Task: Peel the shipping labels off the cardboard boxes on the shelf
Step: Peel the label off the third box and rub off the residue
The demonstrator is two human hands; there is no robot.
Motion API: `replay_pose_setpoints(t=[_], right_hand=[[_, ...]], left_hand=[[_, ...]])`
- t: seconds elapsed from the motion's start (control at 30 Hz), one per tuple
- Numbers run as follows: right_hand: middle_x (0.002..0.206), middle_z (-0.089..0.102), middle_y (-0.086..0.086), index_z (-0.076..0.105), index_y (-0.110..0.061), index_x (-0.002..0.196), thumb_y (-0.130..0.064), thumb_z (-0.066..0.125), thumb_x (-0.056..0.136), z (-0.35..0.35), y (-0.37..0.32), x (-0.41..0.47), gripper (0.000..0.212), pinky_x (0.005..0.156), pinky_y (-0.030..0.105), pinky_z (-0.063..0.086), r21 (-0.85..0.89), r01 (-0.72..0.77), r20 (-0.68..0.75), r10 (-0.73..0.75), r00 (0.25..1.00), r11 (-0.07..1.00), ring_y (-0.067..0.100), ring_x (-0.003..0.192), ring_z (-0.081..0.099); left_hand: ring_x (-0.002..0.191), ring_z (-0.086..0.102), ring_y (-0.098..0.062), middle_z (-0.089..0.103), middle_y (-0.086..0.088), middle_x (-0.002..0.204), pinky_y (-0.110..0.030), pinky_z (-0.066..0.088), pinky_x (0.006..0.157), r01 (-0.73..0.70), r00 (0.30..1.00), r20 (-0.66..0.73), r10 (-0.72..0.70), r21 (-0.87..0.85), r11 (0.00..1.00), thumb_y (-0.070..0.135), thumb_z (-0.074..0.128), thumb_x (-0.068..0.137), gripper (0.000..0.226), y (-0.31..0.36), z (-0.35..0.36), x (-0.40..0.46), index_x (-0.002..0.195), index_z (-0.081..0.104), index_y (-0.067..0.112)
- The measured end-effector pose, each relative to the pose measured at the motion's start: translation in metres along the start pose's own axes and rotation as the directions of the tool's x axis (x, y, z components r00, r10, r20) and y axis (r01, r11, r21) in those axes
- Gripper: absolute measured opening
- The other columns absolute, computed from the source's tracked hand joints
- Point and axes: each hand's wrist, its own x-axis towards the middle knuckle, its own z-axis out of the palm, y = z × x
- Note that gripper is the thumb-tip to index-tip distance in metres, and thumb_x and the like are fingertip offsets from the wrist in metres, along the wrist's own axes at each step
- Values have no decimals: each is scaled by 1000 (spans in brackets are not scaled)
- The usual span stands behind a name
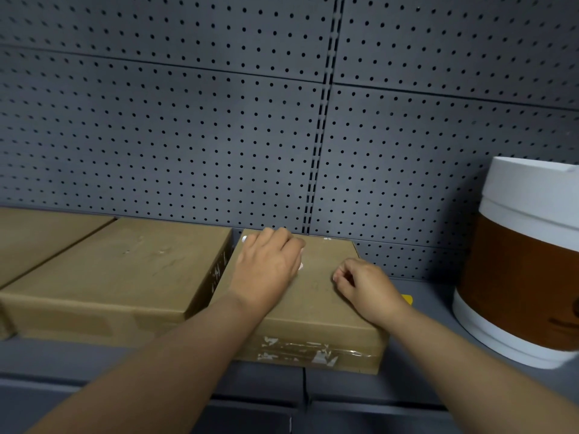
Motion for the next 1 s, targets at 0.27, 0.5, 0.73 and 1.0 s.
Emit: replay_pose_setpoints(t=[0.27,0.5,0.73,1.0], right_hand=[[98,66,5,64,-8,90,-18,53,90,-4,-1,3,14,77,23,40,46,-34,65,31,997,998,16,89,57],[65,55,-2,60,-16,71,-16,56,90,-20,-27,11,20,61,21,40,514,-222,126,183,975,829,9,61,48],[60,54,0,64,-9,74,-8,50,92,-26,-53,19,24,47,9,41,739,-205,166,121,979,642,4,51,47],[52,59,-3,63,-9,67,2,55,87,-30,-49,23,24,46,11,44,801,-283,253,131,959,527,1,43,50]], left_hand=[[67,55,-23,61,-2,77,-34,44,68,62,998,8,-63,40,997,28,38,87,33,-15,-5,3,86,68,15],[72,56,-21,62,-1,81,-31,37,73,-10,1000,-26,9,-36,999,36,41,87,35,-7,-6,8,93,69,15],[77,42,-12,62,2,80,-24,25,70,-80,996,-60,71,-171,982,38,42,87,34,-2,-4,13,93,71,19],[74,38,-6,65,4,74,-17,15,68,-116,992,-92,89,-357,927,40,50,83,30,-7,-5,21,86,74,21]])
